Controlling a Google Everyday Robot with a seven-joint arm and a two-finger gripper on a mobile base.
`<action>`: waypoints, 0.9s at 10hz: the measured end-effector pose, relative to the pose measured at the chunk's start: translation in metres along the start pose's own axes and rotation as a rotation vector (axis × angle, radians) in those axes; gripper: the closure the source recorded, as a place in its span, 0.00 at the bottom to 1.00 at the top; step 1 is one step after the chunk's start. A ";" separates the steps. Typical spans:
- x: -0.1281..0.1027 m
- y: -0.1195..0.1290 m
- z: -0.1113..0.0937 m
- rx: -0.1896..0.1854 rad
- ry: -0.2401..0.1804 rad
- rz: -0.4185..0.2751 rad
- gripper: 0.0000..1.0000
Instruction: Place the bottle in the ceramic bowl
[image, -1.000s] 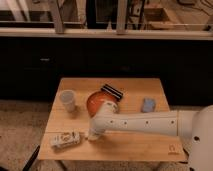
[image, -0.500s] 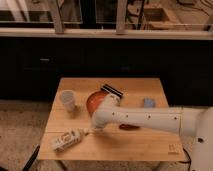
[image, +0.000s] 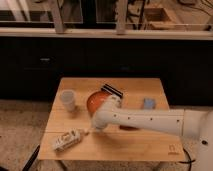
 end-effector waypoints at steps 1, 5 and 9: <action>0.003 0.000 -0.003 0.003 -0.010 0.011 0.42; -0.008 0.008 -0.001 -0.003 -0.037 0.020 0.20; -0.013 0.012 0.000 -0.013 -0.056 0.038 0.20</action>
